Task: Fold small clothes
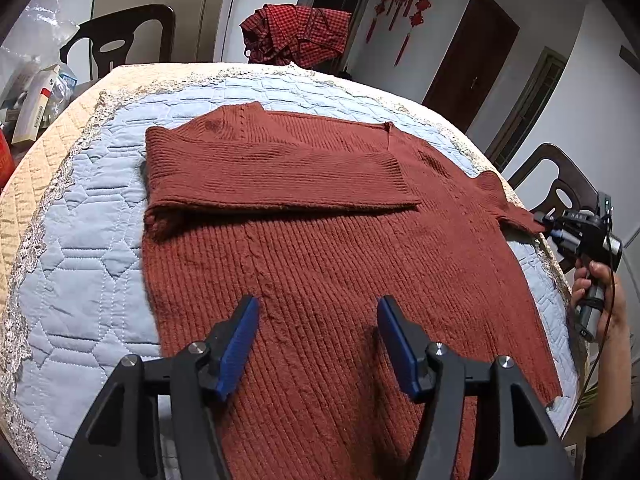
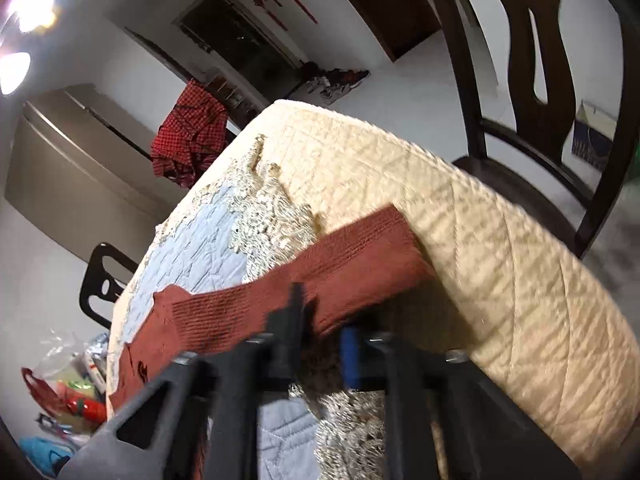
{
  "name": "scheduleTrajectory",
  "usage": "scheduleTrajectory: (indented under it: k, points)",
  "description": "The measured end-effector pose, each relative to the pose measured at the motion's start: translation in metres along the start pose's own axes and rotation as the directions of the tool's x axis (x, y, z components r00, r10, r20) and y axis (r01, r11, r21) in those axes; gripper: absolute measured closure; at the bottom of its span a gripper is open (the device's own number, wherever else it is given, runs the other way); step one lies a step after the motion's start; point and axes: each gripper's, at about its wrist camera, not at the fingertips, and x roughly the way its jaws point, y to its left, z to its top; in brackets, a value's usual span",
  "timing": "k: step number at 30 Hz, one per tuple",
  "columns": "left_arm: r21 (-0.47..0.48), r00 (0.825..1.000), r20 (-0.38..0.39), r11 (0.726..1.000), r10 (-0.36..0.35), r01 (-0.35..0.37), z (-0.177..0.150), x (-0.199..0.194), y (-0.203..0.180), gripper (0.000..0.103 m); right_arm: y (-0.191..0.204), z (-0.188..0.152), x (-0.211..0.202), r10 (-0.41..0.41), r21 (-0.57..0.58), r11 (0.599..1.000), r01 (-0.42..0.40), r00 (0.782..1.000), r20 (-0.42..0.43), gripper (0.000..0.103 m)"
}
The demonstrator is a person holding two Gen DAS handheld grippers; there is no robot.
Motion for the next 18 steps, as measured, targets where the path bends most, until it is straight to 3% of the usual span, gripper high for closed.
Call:
scheduleTrajectory:
  k: [4,8,13,18]
  points:
    - [-0.008,1.000,0.003,1.000,-0.011,0.011,0.000,-0.001,0.002,0.039,0.029,0.008,-0.012,0.018,-0.075,0.997,-0.014,0.998,0.055,0.094]
    - [-0.019,1.000,0.008,1.000,-0.021,0.021,0.001,-0.003,0.003,0.039,0.084,0.007,-0.023,0.113,-0.199,0.975,-0.099,0.992,0.060,0.094]
    - [-0.022,0.999,0.026,0.999,-0.023,0.024,0.003,-0.010,0.006,0.039,0.171,-0.025,-0.011,0.250,-0.380,0.889,-0.254,0.966,-0.059,0.094]
    - [-0.048,0.999,0.051,0.999,-0.009,0.011,0.004,-0.021,0.016,0.039,0.237,-0.080,0.035,0.284,-0.480,0.797,-0.368,0.928,-0.241,0.094]
